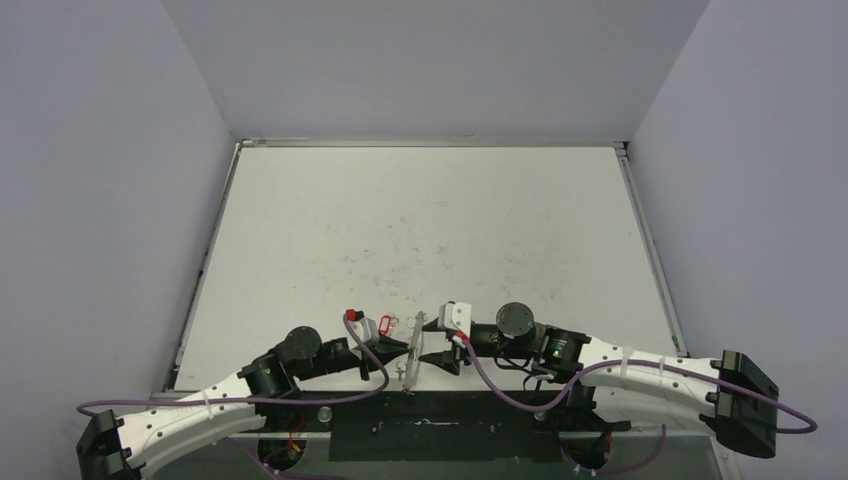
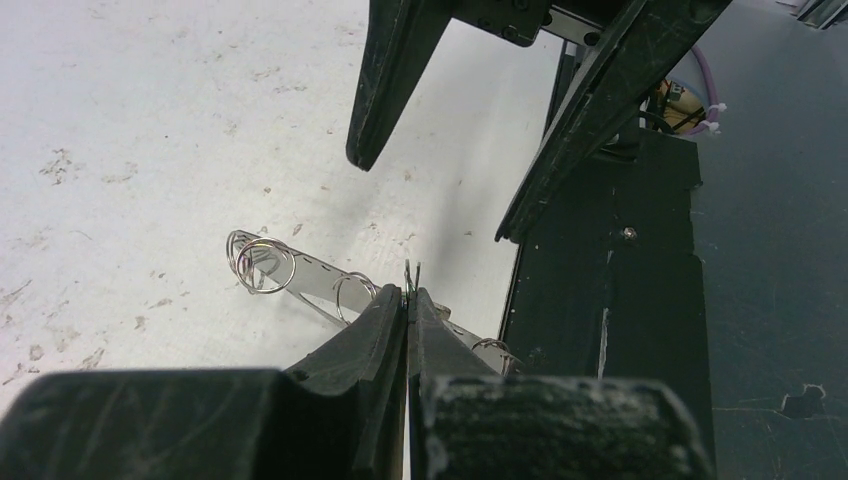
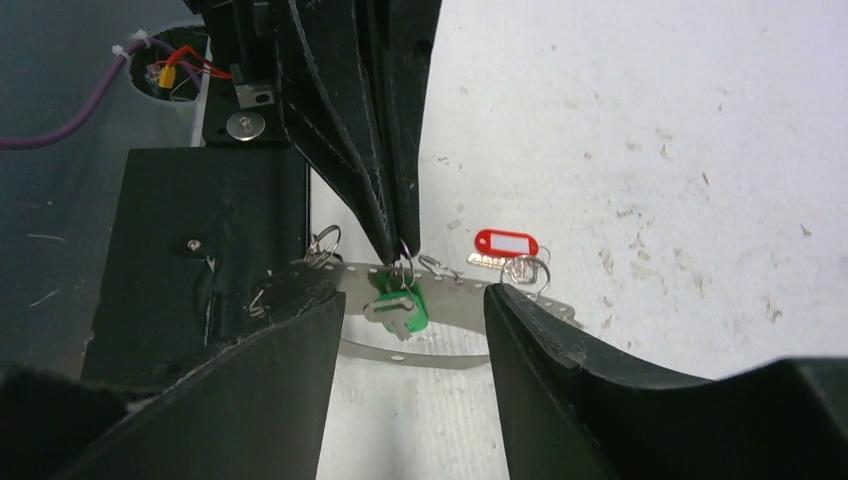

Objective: Put the keys on the keyring
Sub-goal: Insert the key onto the keyring.

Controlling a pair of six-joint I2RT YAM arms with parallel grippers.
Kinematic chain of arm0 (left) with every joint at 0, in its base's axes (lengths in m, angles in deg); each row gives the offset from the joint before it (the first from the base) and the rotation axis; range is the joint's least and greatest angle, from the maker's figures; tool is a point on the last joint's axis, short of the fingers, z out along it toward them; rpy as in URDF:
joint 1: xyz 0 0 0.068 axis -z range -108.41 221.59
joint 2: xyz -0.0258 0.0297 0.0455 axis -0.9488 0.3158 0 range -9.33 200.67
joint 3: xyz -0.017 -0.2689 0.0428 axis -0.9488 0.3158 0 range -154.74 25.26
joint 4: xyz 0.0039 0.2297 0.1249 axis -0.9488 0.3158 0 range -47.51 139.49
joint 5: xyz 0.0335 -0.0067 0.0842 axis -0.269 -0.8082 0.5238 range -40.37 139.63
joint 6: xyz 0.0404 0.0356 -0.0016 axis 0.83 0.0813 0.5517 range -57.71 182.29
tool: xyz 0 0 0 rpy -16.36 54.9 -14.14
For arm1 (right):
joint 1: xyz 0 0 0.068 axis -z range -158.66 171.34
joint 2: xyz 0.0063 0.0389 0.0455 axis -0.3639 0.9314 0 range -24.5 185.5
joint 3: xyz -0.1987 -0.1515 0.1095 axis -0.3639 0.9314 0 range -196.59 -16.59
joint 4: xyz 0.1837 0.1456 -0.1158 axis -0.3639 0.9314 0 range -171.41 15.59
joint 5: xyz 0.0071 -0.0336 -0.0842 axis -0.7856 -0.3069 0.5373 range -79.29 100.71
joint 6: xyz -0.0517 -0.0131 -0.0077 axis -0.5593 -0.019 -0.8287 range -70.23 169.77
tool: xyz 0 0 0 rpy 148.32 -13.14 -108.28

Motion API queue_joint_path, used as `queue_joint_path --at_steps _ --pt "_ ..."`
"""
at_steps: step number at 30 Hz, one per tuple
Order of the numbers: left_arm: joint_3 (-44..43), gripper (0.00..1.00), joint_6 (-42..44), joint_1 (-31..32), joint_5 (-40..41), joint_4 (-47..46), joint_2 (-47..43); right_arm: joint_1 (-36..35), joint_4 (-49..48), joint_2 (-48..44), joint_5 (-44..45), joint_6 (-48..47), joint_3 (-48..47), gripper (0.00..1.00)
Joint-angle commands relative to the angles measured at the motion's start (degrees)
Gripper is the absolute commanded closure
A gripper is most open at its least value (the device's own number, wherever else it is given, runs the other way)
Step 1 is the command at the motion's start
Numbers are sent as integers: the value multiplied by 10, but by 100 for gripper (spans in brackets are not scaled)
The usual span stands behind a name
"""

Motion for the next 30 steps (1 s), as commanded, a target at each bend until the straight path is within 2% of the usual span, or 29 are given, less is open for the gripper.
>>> queue_joint_path --at_steps 1,13,17,18,27,30 --pt "-6 100 9 3 -24 -56 -1 1 -115 35 -50 -48 -2 50" --pt "-8 100 8 4 -27 -60 2 1 -158 97 -66 -45 2 72" --pt "-9 100 12 4 -30 -63 1 1 -157 110 -81 -40 -2 86" --pt "-8 100 12 3 -30 -62 1 2 -154 112 -83 -40 -3 87" --pt "-7 100 13 4 -31 -64 -1 2 -132 119 -75 -46 -5 74" --pt "-7 100 13 4 -32 -65 0 4 -132 111 -72 -50 3 74"
